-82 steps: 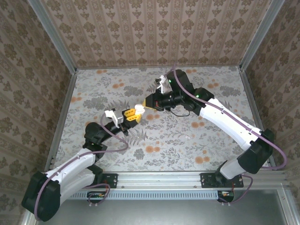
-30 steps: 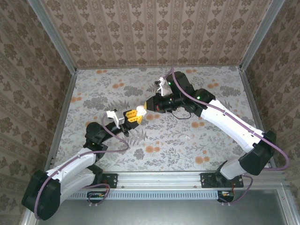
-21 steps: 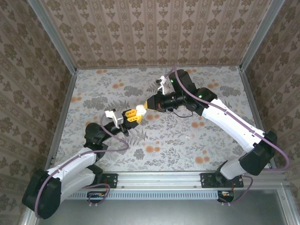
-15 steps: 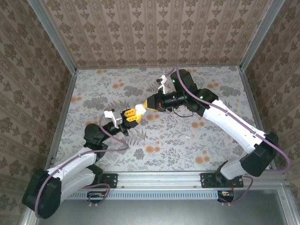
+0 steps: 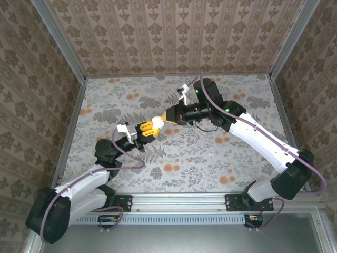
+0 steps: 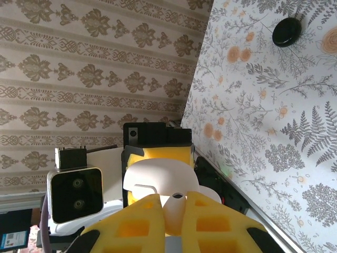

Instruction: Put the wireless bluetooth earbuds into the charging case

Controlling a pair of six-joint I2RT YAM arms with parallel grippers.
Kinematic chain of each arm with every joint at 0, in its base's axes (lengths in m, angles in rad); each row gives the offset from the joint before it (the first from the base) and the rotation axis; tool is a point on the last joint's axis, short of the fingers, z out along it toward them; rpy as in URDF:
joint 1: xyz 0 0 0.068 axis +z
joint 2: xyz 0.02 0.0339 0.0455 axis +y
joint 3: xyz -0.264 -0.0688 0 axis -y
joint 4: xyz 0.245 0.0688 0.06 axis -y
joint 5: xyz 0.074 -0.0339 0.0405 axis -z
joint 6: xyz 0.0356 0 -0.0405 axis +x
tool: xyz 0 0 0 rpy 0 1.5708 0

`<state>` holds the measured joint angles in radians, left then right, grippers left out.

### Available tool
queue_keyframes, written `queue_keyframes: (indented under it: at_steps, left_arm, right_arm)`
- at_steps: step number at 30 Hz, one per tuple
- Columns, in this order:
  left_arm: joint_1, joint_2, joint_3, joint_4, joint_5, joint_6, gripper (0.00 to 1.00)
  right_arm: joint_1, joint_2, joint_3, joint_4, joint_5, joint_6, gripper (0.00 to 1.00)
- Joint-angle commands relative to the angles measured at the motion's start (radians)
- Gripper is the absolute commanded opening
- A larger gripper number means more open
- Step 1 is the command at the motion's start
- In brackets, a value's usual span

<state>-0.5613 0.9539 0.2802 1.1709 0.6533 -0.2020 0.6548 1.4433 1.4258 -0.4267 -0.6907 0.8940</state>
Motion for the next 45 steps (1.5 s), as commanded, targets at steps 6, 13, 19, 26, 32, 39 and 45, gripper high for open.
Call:
queue_keyframes:
  at_steps: [6,13,19,26,32,39,45]
  left_arm:
    - [-0.015,0.014,0.050,0.093,0.072,-0.011,0.00]
    - [-0.025,0.046,0.102,0.055,0.099,0.003,0.00]
    - [-0.045,0.056,0.132,0.014,0.093,0.103,0.00]
    - [-0.044,0.134,0.152,0.110,0.121,0.099,0.00]
    - [-0.042,0.160,0.146,0.122,0.085,0.183,0.00]
    - [-0.032,0.150,0.127,0.125,0.076,0.206,0.00]
    - [-0.020,0.142,0.124,0.124,0.098,0.208,0.00]
  right_arm:
    - [0.040,0.048,0.043,-0.148,-0.137,-0.061,0.08]
    - [0.057,0.071,0.089,-0.285,0.030,-0.165,0.08]
    - [0.065,0.021,-0.008,-0.145,0.150,-0.135,0.09]
    - [0.054,0.046,0.056,-0.161,0.100,-0.153,0.09]
    - [0.000,-0.016,0.097,-0.183,0.116,-0.149,0.09]
    - [-0.011,-0.119,0.033,-0.145,0.130,-0.152,0.10]
    - [-0.010,-0.136,0.012,-0.184,0.131,-0.159,0.10]
